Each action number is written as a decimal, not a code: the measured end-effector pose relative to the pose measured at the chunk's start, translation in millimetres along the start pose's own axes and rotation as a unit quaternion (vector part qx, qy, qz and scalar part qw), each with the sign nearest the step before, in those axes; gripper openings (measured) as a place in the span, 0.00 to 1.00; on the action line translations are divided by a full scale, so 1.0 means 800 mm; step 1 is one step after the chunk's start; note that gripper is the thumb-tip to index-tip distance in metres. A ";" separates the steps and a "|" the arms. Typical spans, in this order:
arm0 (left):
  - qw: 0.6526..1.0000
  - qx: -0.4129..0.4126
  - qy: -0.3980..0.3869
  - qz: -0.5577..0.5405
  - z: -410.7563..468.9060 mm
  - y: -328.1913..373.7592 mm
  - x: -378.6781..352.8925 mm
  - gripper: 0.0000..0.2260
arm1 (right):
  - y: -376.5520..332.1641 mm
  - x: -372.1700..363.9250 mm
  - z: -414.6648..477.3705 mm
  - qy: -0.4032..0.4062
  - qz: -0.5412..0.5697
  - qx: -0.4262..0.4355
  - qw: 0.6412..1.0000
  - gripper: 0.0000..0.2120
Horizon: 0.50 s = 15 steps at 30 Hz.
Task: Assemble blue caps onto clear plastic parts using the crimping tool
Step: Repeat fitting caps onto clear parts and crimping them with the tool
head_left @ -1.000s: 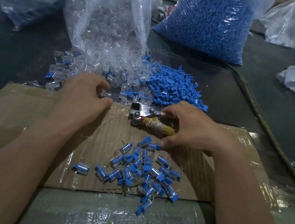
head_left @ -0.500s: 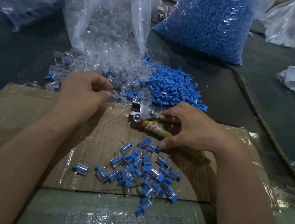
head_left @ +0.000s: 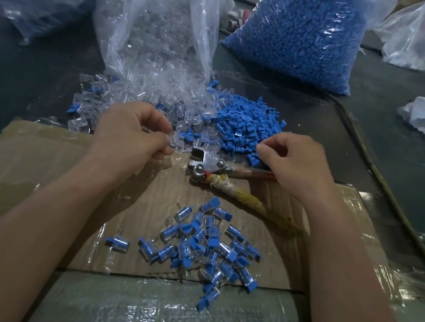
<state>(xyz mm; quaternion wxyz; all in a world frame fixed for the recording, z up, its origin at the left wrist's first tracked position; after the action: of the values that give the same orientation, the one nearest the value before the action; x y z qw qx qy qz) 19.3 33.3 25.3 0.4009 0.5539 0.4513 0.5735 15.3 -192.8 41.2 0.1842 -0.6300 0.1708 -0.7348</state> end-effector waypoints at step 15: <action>1.000 -0.002 -0.002 -0.024 -0.006 0.002 -0.002 0.09 | 0.001 -0.033 0.020 -0.010 -0.084 0.003 0.996 0.12</action>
<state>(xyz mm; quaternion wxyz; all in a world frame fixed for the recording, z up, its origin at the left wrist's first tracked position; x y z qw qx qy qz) 14.7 30.9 26.4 0.4165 0.5437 0.4621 0.5633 34.5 -180.9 20.3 0.1257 -0.6485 0.1134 -0.7422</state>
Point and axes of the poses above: each hand's wrist, its own z-axis towards the middle knuckle, its own x-axis out of the back of the hand, y = z × x, the point moved 2 cm from there along z, towards the middle knuckle, and after that the axes turned 2 degrees about x, right-handed, at the moved point
